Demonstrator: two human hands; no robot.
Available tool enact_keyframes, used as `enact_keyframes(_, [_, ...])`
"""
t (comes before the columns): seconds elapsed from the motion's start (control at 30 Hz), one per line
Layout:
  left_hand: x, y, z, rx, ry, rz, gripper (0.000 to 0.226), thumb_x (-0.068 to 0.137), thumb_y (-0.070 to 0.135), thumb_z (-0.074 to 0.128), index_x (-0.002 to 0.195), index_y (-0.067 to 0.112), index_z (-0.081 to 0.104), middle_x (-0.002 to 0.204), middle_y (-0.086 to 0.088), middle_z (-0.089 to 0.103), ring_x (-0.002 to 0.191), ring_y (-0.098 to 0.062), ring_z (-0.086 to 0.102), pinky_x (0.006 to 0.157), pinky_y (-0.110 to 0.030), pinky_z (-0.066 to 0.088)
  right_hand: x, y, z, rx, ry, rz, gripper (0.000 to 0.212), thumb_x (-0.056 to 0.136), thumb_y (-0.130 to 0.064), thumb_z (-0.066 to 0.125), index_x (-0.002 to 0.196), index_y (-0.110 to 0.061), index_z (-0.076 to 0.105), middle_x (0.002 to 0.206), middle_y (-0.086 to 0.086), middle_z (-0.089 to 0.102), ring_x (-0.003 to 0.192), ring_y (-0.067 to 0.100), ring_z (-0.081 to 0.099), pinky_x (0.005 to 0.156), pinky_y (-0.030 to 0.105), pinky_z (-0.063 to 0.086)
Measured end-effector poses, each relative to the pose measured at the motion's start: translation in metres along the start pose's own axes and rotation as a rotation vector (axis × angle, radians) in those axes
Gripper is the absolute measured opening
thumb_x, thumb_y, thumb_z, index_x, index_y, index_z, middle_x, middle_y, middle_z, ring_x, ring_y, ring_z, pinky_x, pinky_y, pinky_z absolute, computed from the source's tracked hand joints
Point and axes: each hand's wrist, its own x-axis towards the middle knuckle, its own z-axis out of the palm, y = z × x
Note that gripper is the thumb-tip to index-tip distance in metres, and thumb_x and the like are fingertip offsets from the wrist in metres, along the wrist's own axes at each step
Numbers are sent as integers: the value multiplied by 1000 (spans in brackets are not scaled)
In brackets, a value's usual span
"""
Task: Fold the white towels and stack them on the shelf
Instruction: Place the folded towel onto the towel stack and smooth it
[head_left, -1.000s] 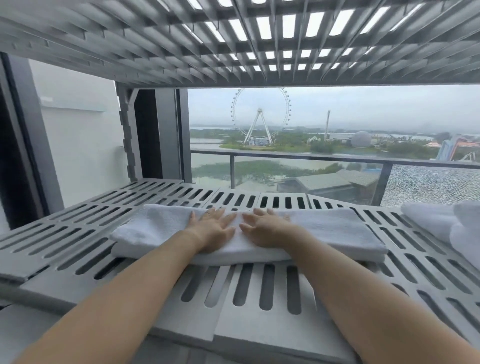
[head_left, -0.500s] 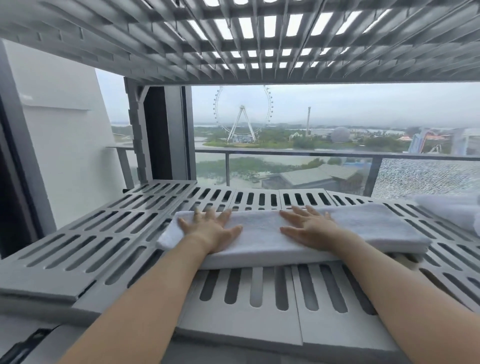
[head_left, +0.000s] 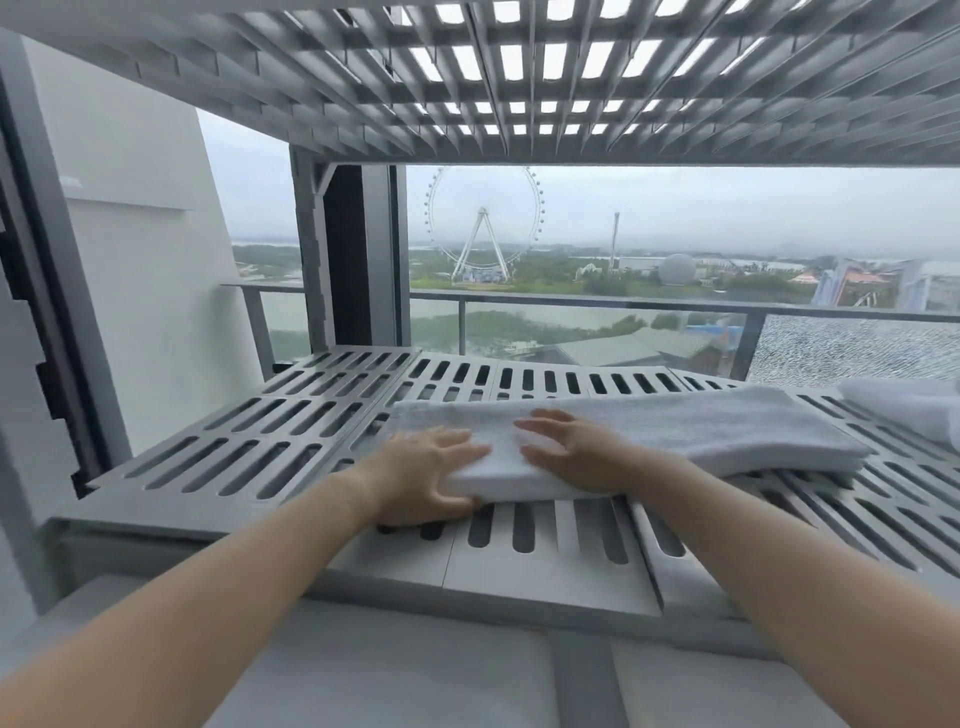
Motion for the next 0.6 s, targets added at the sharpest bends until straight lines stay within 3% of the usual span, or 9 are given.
enact_keyframes(0.07, [-8, -1, -5, -28, 33, 23, 65, 83, 46, 55, 142, 39, 27, 151, 8, 28, 136, -16, 29, 112, -43, 27, 4, -11, 7, -99, -141, 47, 49, 92, -60, 20, 140, -50, 18, 156, -14, 4, 144, 13, 1, 112, 57, -1])
enact_keyframes(0.1, [-12, -1, -7, -32, 57, 34, 63, 82, 36, 57, 140, 37, 32, 147, 8, 35, 131, -16, 36, 108, -42, 34, 1, -13, 5, -91, -140, 57, 48, 93, -58, 19, 140, -50, 19, 156, -13, 4, 144, 13, 1, 112, 56, 0])
enact_keyframes(0.2, [-22, -5, -12, -38, 171, 46, 56, 78, 13, 56, 132, 29, 47, 130, 8, 54, 114, -14, 52, 95, -34, 47, -15, -23, -3, 59, -38, -7, 43, 93, -55, 30, 135, -46, 37, 153, -9, 24, 138, 16, 27, 111, 39, 20])
enact_keyframes(0.27, [-25, -6, -13, -23, 291, 62, 48, 77, 8, 55, 122, 26, 56, 115, 8, 62, 98, -14, 60, 83, -29, 51, -25, -43, -3, 72, -39, -107, 54, 87, -63, 35, 135, -39, 39, 149, -7, 33, 131, 17, 36, 107, 38, 30])
enact_keyframes(0.3, [-26, -5, -14, -16, 360, 65, 44, 77, 8, 55, 117, 25, 60, 108, 8, 65, 92, -15, 62, 78, -27, 51, -27, -56, 0, 17, -33, -154, 63, 82, -67, 38, 137, -35, 38, 144, -5, 39, 127, 18, 41, 103, 39, 37])
enact_keyframes(0.37, [-25, -2, -16, -31, 468, 66, 37, 77, 8, 56, 109, 24, 65, 100, 7, 67, 84, -16, 63, 73, -27, 50, -25, -83, 7, -99, 44, -177, 70, 78, -62, 48, 137, -26, 34, 127, -2, 52, 110, 23, 53, 79, 36, 46])
enact_keyframes(0.43, [-24, 1, -18, -97, 533, 57, 30, 76, 9, 59, 102, 22, 67, 94, 5, 68, 81, -17, 63, 73, -32, 52, -18, -102, 13, -152, 179, -107, 62, 81, -50, 51, 134, -22, 35, 112, 1, 60, 97, 25, 59, 69, 33, 46])
enact_keyframes(0.5, [-25, -1, -17, -151, 609, 28, 27, 74, 10, 63, 99, 19, 66, 93, 2, 68, 81, -18, 63, 71, -34, 53, -11, -112, 18, -90, 276, -36, 40, 87, -42, 47, 119, -19, 47, 96, 4, 64, 85, 27, 62, 68, 35, 50])
enact_keyframes(0.6, [-24, -11, -13, -142, 724, -98, 44, 78, 13, 67, 120, 15, 52, 112, -6, 60, 97, -25, 60, 80, -37, 52, -5, -114, 13, 209, 350, 52, 22, 92, -34, 42, 94, -17, 56, 75, 3, 61, 67, 21, 60, 53, 27, 44])
